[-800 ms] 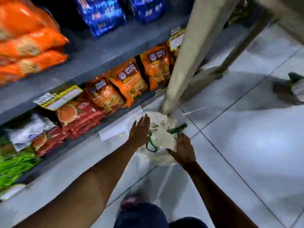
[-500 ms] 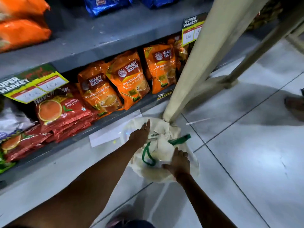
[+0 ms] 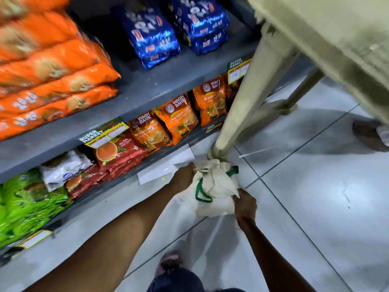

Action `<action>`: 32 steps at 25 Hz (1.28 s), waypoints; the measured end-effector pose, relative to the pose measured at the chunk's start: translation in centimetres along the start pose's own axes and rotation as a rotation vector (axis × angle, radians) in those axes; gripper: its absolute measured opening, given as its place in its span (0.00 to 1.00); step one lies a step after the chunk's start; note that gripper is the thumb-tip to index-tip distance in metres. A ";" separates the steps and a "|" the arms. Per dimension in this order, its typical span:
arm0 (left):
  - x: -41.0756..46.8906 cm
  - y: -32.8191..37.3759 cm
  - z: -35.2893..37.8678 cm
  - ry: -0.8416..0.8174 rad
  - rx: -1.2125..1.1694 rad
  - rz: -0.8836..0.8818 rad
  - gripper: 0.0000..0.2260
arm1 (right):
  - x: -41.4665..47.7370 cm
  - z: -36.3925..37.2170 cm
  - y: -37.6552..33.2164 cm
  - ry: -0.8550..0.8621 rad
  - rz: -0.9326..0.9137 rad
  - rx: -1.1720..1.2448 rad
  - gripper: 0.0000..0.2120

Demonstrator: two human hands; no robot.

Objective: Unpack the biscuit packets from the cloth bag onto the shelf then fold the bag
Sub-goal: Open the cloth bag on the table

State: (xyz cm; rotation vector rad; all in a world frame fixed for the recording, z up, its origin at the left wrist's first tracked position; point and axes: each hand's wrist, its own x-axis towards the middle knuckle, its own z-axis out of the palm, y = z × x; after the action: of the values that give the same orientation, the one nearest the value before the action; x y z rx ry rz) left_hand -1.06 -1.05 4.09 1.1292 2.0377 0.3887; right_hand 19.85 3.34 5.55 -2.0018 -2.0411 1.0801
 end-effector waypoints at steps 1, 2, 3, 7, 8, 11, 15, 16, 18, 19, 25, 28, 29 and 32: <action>-1.2 0.8 -1.3 0.046 -0.033 0.012 0.05 | -0.9 -1.2 -0.6 0.027 0.029 0.053 0.11; -2.3 1.8 -2.9 0.093 -0.060 0.046 0.08 | -1.8 -2.5 -1.6 0.054 0.049 0.086 0.10; -3.6 3.0 -4.6 0.122 -0.077 0.093 0.11 | -2.9 -4.0 -2.9 0.072 0.054 0.099 0.09; -10.1 8.9 -11.4 0.081 -0.084 0.215 0.08 | -9.1 -10.2 -8.4 0.065 0.000 0.100 0.10; -11.9 10.2 -12.7 0.074 -0.063 0.192 0.09 | -10.5 -11.5 -9.4 0.063 -0.004 0.107 0.10; -17.5 14.1 -17.5 0.101 -0.016 0.199 0.12 | -14.9 -17.2 -13.4 0.050 -0.038 0.095 0.10; -25.4 21.4 -25.3 0.091 0.022 0.281 0.17 | -20.5 -25.2 -19.4 -0.031 -0.150 -0.025 0.09; -27.4 23.2 -27.3 0.096 0.022 0.295 0.15 | -22.0 -27.1 -20.9 -0.049 -0.176 -0.046 0.09; -30.6 26.4 -31.1 0.150 0.033 0.349 0.11 | -24.1 -31.0 -24.0 -0.090 -0.233 -0.100 0.09; -32.2 28.0 -33.2 0.175 0.033 0.383 0.09 | -25.3 -33.2 -25.7 -0.104 -0.265 -0.135 0.11; -39.3 37.4 -44.7 0.329 0.043 0.642 0.07 | -31.4 -46.6 -35.5 -0.127 -0.520 -0.178 0.08; -40.9 41.6 -48.9 0.419 0.038 0.771 0.08 | -33.9 -52.2 -39.3 -0.103 -0.556 -0.026 0.08; -40.9 43.2 -50.3 0.452 0.023 0.807 0.09 | -34.1 -53.9 -40.3 -0.069 -0.559 0.046 0.11; -39.7 47.9 -53.0 0.555 0.014 0.901 0.09 | -32.7 -57.5 -41.2 0.061 -0.559 0.259 0.15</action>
State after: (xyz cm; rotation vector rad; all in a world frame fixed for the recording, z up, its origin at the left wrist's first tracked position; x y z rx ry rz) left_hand 0.67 -1.80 85.81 2.0943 1.8302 1.2398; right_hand 19.50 2.08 83.46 -1.2172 -2.1035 1.0671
